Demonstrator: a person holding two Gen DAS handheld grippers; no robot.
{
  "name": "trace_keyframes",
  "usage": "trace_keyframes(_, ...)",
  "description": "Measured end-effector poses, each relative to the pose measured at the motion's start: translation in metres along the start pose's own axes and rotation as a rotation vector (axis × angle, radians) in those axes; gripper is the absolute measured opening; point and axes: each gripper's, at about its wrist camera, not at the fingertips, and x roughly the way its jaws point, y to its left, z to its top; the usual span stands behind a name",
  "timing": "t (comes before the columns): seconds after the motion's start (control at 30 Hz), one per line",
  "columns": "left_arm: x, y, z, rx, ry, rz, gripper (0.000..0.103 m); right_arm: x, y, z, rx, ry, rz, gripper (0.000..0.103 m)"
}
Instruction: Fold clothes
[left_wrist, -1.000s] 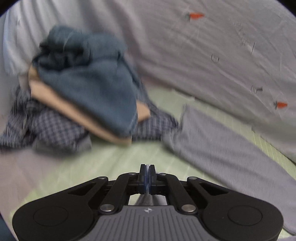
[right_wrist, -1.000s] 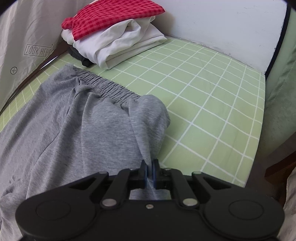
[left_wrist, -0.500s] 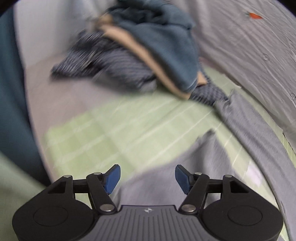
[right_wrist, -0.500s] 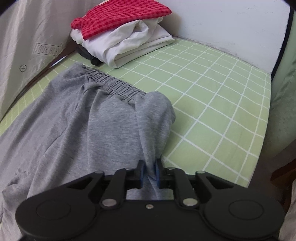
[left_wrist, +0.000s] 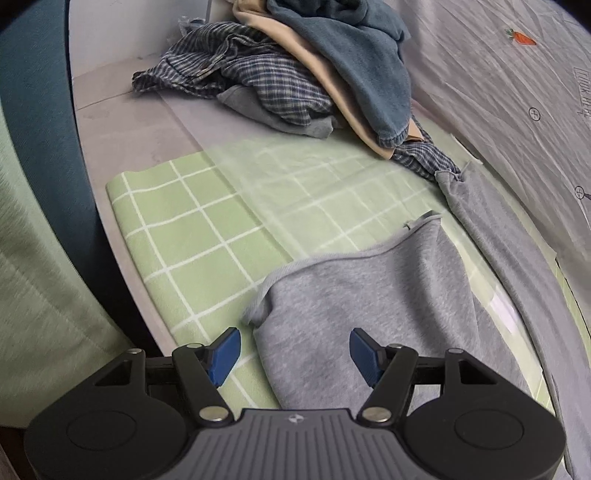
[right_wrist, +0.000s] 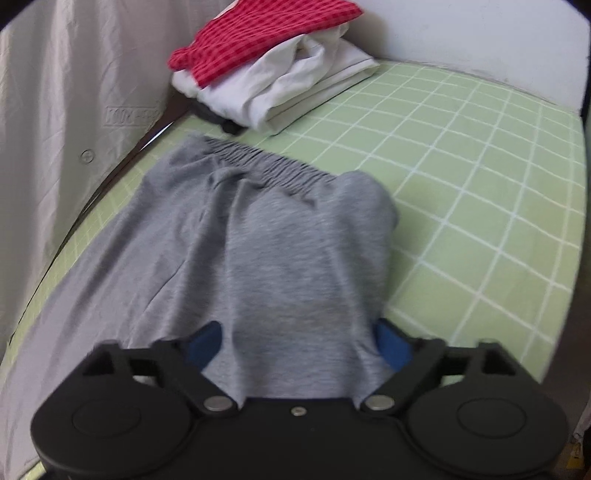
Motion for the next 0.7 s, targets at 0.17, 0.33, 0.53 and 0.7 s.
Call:
trace_keyframes(0.17, 0.003, 0.0, 0.005, -0.018, -0.025, 0.006, 0.052, 0.004, 0.004, -0.001, -0.005, -0.02, 0.022, 0.103)
trace_keyframes(0.33, 0.003, 0.003, 0.008, -0.016, -0.02, -0.023, 0.005, 0.001, -0.007, 0.003, 0.066, -0.018, 0.063, 0.102)
trace_keyframes(0.53, -0.008, 0.01, 0.017, -0.075, -0.059, -0.057, 0.004, -0.006, -0.017, 0.009, 0.091, 0.007, 0.004, 0.06)
trace_keyframes(0.7, -0.01, 0.01, 0.019, -0.059, -0.06, -0.065, 0.004, -0.009, -0.031, 0.008, 0.082, 0.005, 0.016, 0.04)
